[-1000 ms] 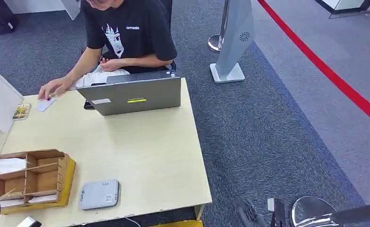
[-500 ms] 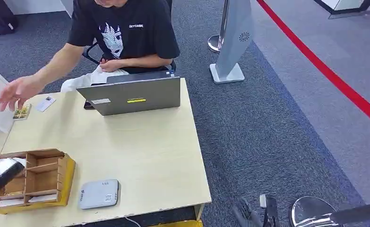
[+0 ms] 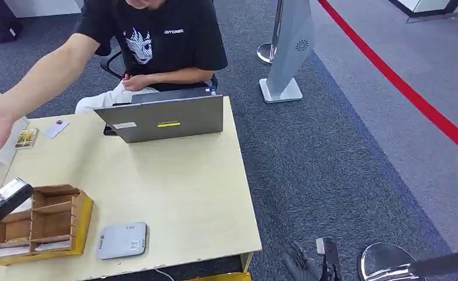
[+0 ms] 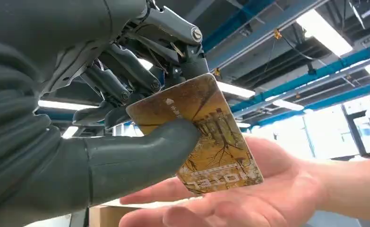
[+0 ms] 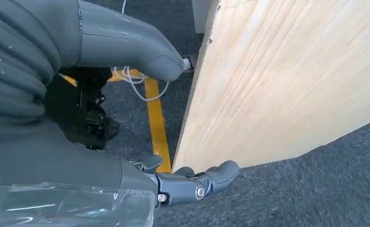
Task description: Pass the card to the sensor for recognition and then transmit it.
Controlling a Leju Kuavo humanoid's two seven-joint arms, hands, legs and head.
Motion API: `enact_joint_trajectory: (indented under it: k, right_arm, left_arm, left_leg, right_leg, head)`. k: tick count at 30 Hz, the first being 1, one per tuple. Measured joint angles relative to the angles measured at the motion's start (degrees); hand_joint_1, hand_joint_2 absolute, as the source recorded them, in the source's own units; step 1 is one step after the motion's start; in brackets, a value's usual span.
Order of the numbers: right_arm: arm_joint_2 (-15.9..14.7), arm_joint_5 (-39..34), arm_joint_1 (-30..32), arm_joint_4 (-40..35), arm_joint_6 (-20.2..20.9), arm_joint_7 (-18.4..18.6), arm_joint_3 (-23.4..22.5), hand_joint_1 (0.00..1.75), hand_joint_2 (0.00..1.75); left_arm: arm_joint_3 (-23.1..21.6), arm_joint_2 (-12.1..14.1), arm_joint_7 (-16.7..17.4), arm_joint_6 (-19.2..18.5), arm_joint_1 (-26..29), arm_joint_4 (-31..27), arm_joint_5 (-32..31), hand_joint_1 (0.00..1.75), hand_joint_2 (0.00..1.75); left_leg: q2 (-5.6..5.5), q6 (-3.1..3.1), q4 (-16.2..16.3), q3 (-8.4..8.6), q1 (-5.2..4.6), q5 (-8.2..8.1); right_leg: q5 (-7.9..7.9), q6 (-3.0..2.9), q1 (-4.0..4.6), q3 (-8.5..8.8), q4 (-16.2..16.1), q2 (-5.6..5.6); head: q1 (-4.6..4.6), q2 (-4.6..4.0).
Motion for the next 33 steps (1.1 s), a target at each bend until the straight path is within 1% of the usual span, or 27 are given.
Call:
enact_joint_trajectory:
  k: [1,2,3,7,8,13,14,18,20,21,22,25,27,29,30,31,32,33]
  right_arm:
    - [0.0,0.1,0.0,0.0,-0.1,0.0,0.0,0.0,1.75]
    - [0.0,0.3,0.0,0.0,-0.1,0.0,0.1,0.0,1.75]
    - [0.0,0.3,0.0,0.0,-0.2,0.0,0.1,0.0,1.75]
    - [0.0,1.0,0.0,0.2,-0.7,-0.4,0.4,0.0,1.75]
    - [0.0,0.9,0.1,0.0,-0.9,-0.2,0.4,0.0,1.75]
    - [-0.1,1.0,0.2,-0.7,-1.1,0.4,0.5,0.0,1.75]
    - [-0.1,1.0,0.3,-0.7,-1.1,0.4,0.5,0.0,1.75]
    - [-0.1,1.2,0.7,-0.8,-1.1,0.3,0.4,0.0,1.75]
    - [0.0,1.4,1.1,-1.2,-1.1,0.2,0.2,0.0,1.75]
    - [0.1,1.7,1.3,-1.3,-1.0,0.1,-0.2,0.0,1.75]
    - [0.3,2.0,1.7,-1.5,-0.9,0.0,-0.8,0.0,1.75]
    - [1.1,2.3,3.1,-3.0,-0.3,0.0,-2.2,0.0,1.75]
    - [1.3,2.3,3.6,-3.5,-0.1,0.0,-2.9,0.0,1.75]
    - [2.1,3.3,3.8,-4.3,0.5,0.0,-4.0,0.0,1.75]
    - [2.6,4.0,4.2,-4.8,1.1,-0.1,-4.9,0.0,1.75]
    - [3.4,4.9,4.7,-5.3,1.9,-0.2,-6.0,0.0,1.75]
    - [4.1,5.7,5.2,-5.8,2.8,-0.2,-7.3,0.0,1.75]
    - [5.0,6.4,5.7,-6.4,3.7,-0.2,-8.8,0.0,1.75]
  left_arm:
    - [-0.1,0.0,-0.2,0.6,0.1,0.0,0.0,1.75,1.75]
    - [-0.2,-0.1,-0.3,1.1,0.2,-0.1,0.0,1.47,1.75]
    - [-0.4,-0.1,-0.7,1.8,0.4,-0.2,0.0,0.58,1.75]
    - [-0.4,-0.5,-1.1,3.0,1.4,-0.6,0.1,0.58,1.75]
    - [-0.5,-0.6,-1.1,3.1,1.6,-0.9,0.1,0.0,1.75]
    - [-0.5,-1.0,-1.3,3.6,2.4,-1.9,1.0,0.0,1.75]
    - [-0.4,-1.2,-1.9,4.6,2.7,-2.0,2.2,0.0,1.75]
    - [1.5,-3.5,-5.2,11.2,6.8,-4.4,6.9,0.0,1.75]
    - [3.1,-5.0,-7.9,14.4,10.1,-5.9,9.1,0.0,1.75]
    - [4.0,-6.2,-9.7,16.0,11.9,-6.5,10.4,0.0,1.75]
    - [5.4,-7.6,-12.6,18.1,14.4,-7.3,12.4,0.0,1.75]
    - [9.2,-11.5,-17.8,20.7,20.5,-9.0,14.7,0.0,1.75]
    - [11.0,-13.5,-19.3,21.0,22.8,-9.7,16.0,0.0,1.75]
    - [13.3,-16.6,-23.9,20.3,25.5,-10.7,19.3,0.0,1.75]
    - [15.1,-19.4,-27.5,18.9,27.0,-11.5,22.2,0.0,1.75]
    - [17.5,-23.2,-32.8,16.5,28.4,-12.5,25.4,0.0,1.75]
    - [19.9,-27.2,-36.4,13.9,29.4,-13.4,28.0,0.0,1.75]
    - [23.5,-31.8,-39.9,10.8,30.1,-14.6,30.9,0.0,1.75]
  left_leg:
    - [0.0,0.0,0.0,0.0,0.0,0.0]
    - [0.0,0.0,0.0,0.0,0.0,0.0]
    - [0.0,0.0,0.0,0.0,0.01,0.0]
    - [0.0,0.0,0.0,0.0,0.01,0.0]
    - [0.0,0.0,0.0,0.0,0.0,0.0]
    - [0.01,0.0,0.0,-0.01,0.0,0.0]
    - [0.01,0.0,0.0,-0.02,0.0,0.0]
    - [0.05,0.0,0.0,-0.02,-0.01,-0.04]
    - [0.06,0.04,0.0,-0.04,-0.03,-0.09]
    - [0.09,0.06,0.0,-0.04,-0.03,-0.12]
    - [0.14,0.08,0.0,-0.02,-0.03,-0.16]
    - [0.17,0.09,0.0,-0.03,-0.02,-0.23]
    - [0.07,0.1,0.0,-0.09,-0.01,-0.24]
    - [0.13,0.06,0.0,-0.05,-0.03,-0.32]
    - [0.17,0.08,0.0,-0.03,-0.03,-0.36]
    - [0.17,0.09,0.0,-0.05,-0.03,-0.37]
    - [0.17,0.1,0.0,-0.04,-0.04,-0.37]
    - [0.16,0.11,0.0,-0.05,-0.06,-0.38]
  right_leg:
    - [0.0,0.0,0.0,0.0,0.0,0.0]
    - [0.0,0.0,0.0,0.0,0.0,0.0]
    - [0.0,0.0,0.0,0.0,0.0,0.0]
    - [0.0,0.0,0.0,0.0,0.0,0.0]
    - [0.0,0.0,0.0,-0.01,0.0,0.0]
    - [0.0,0.0,0.0,0.0,0.0,0.01]
    - [0.0,0.0,0.0,-0.01,0.0,0.01]
    - [-0.01,0.01,-0.01,-0.01,0.0,0.07]
    - [-0.04,0.02,-0.01,-0.01,0.0,0.08]
    - [-0.05,0.01,-0.01,-0.02,0.0,0.1]
    - [-0.07,0.0,-0.02,-0.03,0.0,0.15]
    - [-0.13,0.03,-0.02,-0.06,-0.1,0.17]
    - [-0.16,0.02,-0.02,-0.02,0.0,0.05]
    - [-0.17,0.01,-0.02,0.01,0.0,0.12]
    - [-0.17,0.01,-0.02,0.01,-0.1,0.18]
    - [-0.17,0.01,-0.02,0.01,-0.1,0.18]
    - [-0.18,0.02,-0.02,0.0,-0.1,0.18]
    - [-0.23,0.1,-0.02,0.0,-0.1,0.17]
  head:
    - [0.0,0.0]
    - [0.0,0.0]
    - [0.0,0.0]
    - [0.0,0.0]
    - [0.0,0.0]
    - [0.0,0.0]
    - [0.0,-0.02]
    - [0.0,-0.02]
    - [-0.02,0.0]
    - [0.02,0.0]
    - [0.0,-0.02]
    - [0.0,0.0]
    - [0.02,-0.02]
    - [-0.02,-0.02]
    - [-0.11,-0.02]
    - [-0.09,0.0]
    - [-0.09,0.0]
    - [-0.11,-0.02]
